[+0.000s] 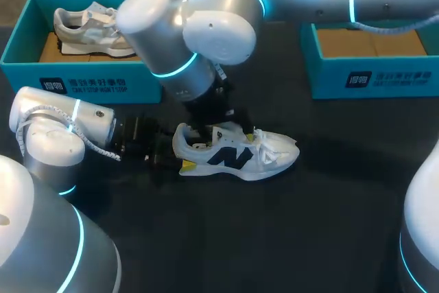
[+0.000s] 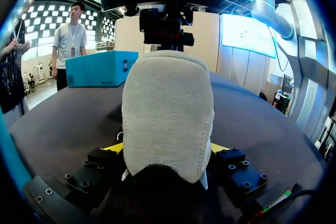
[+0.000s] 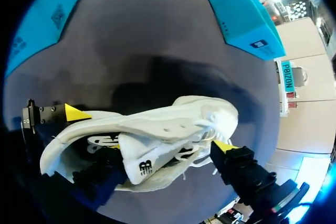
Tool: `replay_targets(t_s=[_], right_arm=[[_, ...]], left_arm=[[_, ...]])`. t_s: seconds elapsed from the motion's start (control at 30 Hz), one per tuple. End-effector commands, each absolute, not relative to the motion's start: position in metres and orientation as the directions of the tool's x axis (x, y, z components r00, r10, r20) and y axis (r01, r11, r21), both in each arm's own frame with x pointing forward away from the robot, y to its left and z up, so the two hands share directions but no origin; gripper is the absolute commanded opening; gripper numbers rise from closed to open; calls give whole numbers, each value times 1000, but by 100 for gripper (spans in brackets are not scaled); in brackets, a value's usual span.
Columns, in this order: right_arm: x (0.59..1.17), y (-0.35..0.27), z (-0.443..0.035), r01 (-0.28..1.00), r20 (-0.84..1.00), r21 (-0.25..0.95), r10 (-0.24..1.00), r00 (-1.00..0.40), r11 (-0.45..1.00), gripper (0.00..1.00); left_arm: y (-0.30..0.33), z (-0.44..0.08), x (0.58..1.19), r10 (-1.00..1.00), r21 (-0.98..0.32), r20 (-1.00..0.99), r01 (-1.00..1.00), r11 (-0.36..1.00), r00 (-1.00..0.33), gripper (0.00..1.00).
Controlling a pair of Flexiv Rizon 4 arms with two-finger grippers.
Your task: Take the shoe out of the shoebox, open the shoe tongue, remove and reinsert the insole, then place the shoe into the shoebox
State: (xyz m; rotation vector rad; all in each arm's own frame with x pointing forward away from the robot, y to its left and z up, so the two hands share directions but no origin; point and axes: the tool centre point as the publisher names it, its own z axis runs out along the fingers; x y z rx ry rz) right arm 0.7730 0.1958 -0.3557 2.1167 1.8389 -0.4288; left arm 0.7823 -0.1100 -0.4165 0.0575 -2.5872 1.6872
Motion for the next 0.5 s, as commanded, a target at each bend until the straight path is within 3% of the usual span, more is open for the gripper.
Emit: replay_targets(t_s=[0.03, 0.17, 0.37, 0.47, 0.5], right_arm=[[768, 191, -343, 877, -383, 190, 789, 480, -442, 45], [766, 182, -335, 862, -374, 201, 777, 506, -464, 29], [764, 173, -326, 843, -352, 217, 765, 538, -493, 18], [764, 165, -326, 832, -337, 215, 761, 554, -511, 0], [764, 163, -326, 830, -329, 211, 762, 558, -517, 0]], left_arm=[[-109, -417, 784, -2, -912, 66, -61, 405, -998, 0], [-109, -417, 784, -2, -912, 66, -61, 405, -998, 0], [-109, -417, 784, -2, -912, 66, -61, 405, -998, 0], [-109, -417, 784, -2, -912, 66, -61, 405, -998, 0], [-109, -417, 784, -2, -912, 66, -61, 405, -998, 0]])
